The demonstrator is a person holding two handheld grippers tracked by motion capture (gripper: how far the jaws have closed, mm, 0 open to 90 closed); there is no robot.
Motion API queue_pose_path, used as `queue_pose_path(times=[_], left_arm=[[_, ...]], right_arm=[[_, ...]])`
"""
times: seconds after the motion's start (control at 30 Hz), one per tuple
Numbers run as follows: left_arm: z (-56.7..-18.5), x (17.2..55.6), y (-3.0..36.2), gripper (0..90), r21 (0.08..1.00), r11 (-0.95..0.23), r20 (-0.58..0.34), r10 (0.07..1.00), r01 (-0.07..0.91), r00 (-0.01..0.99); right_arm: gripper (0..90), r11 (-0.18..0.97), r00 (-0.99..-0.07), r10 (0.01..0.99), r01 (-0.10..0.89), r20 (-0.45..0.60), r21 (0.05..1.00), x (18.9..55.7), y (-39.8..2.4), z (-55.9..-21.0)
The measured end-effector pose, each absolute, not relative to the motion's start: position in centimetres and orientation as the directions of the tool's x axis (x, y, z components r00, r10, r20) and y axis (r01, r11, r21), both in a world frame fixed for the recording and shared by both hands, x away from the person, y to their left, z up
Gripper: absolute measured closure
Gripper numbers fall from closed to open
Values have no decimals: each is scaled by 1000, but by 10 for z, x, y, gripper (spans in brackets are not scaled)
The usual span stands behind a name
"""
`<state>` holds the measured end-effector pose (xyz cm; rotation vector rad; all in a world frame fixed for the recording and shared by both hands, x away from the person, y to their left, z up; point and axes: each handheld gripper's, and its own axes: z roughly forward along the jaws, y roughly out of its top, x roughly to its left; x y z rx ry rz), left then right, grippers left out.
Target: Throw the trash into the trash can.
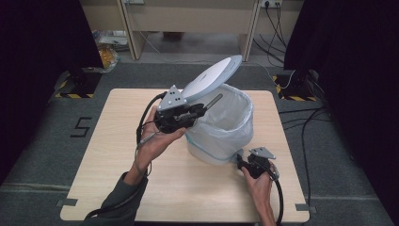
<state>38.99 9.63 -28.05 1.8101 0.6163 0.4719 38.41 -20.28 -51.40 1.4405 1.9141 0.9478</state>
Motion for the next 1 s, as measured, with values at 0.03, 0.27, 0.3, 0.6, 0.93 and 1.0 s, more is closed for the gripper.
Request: queue_pose_path(times=[0.03, 0.27, 0.3, 0.6, 0.93, 1.0], left_arm=[[-282, 390, 95, 795, 950, -256, 18, 616, 179, 787], [-283, 393, 91, 795, 955, -237, 10, 624, 177, 781], [-283, 394, 89, 795, 955, -237, 9, 623, 179, 783], [-281, 396, 80, 794, 957, -244, 38, 636, 154, 771], [-281, 395, 71, 795, 958, -249, 55, 651, 144, 757], [-282, 395, 71, 795, 959, -247, 57, 656, 142, 753]], right_arm=[[340, 173, -267, 963, 568, -19, 804, 384, -203, -514], [340, 172, -268, 963, 569, -16, 804, 384, -203, -514], [340, 172, -268, 963, 569, -16, 804, 384, -203, -514], [339, 174, -269, 963, 569, -18, 804, 384, -203, -514], [340, 173, -270, 963, 569, -16, 804, 384, -203, -514], [339, 175, -272, 962, 567, -17, 805, 385, -203, -514]])
